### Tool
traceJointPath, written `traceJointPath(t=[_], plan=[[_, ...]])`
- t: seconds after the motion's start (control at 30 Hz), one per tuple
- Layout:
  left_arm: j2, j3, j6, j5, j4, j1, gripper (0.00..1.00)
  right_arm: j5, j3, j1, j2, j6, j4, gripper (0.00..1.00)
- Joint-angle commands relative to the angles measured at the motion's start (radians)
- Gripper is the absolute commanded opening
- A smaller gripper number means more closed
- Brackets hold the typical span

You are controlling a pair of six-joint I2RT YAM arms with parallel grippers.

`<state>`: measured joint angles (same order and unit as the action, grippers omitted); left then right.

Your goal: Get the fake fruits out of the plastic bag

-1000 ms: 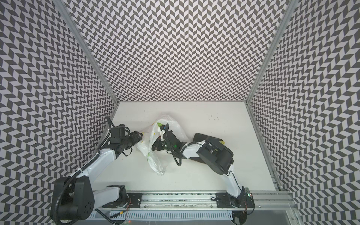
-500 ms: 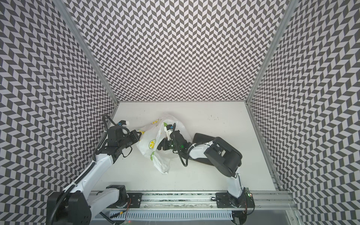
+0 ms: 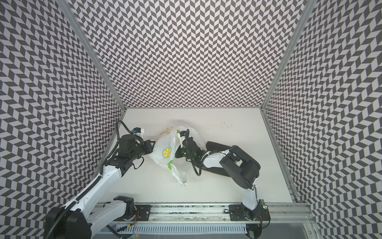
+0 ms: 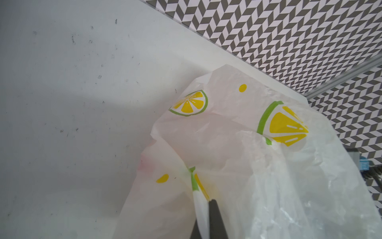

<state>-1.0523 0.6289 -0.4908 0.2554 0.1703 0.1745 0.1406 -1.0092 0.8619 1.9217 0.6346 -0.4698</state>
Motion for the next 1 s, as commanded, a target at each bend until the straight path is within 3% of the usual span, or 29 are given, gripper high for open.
traceJointPath(t=[0.0,0.23,0.53,0.77,0.97], plan=[[-0.035,-0.006,-0.016,-0.023,0.001,-0.002,0.00,-0.029,-0.063,0.028,0.047,-0.045,0.065,0.90],[-0.057,-0.062,-0.066,-0.001,-0.061,0.009,0.00,-0.039,-0.185,0.066,0.144,-0.111,0.178,0.89],[-0.078,-0.076,-0.084,0.006,-0.089,0.018,0.00,-0.253,-0.303,0.101,0.234,-0.169,0.351,0.89],[-0.051,-0.069,-0.088,-0.028,-0.078,0.020,0.00,-0.467,-0.323,0.101,0.233,-0.168,0.450,0.74],[-0.047,-0.069,-0.093,-0.111,-0.066,0.018,0.00,-0.502,-0.252,0.101,0.139,-0.190,0.453,0.63]])
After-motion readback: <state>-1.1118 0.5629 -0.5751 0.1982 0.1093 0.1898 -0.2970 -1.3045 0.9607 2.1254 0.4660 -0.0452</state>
